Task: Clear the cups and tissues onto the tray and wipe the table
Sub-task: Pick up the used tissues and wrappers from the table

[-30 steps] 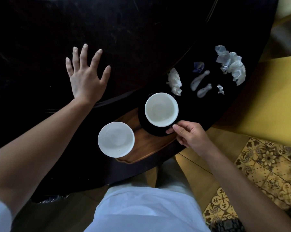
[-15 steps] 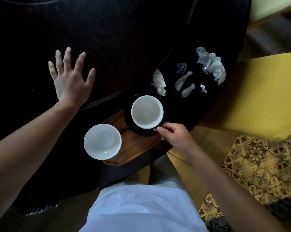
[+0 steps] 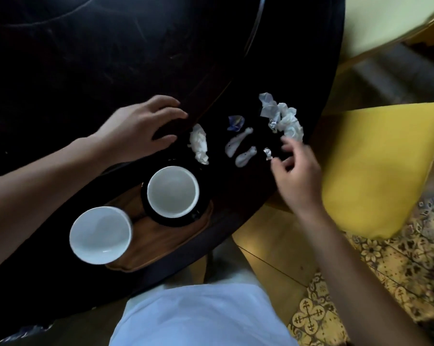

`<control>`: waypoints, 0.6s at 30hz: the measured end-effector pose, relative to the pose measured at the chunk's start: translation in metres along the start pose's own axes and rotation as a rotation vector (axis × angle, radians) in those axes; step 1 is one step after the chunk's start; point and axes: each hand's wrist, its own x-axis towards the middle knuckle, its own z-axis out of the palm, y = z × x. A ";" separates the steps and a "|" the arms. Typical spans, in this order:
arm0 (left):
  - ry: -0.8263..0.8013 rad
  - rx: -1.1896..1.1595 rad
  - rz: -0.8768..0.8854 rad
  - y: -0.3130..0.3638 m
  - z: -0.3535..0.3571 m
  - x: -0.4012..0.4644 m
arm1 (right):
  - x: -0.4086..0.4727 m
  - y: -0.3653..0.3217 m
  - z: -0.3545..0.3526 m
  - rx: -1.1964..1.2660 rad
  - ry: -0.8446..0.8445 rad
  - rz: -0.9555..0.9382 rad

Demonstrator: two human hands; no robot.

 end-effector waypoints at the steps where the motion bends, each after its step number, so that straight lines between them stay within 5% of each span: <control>1: -0.048 0.007 0.048 0.008 0.003 0.014 | 0.020 0.013 -0.006 -0.046 0.031 0.018; 10: -0.465 0.312 0.159 0.034 0.036 0.072 | 0.104 0.079 0.004 -0.121 -0.140 0.079; 18: -0.553 0.448 0.095 0.050 0.032 0.078 | 0.110 0.092 0.020 -0.095 -0.116 0.090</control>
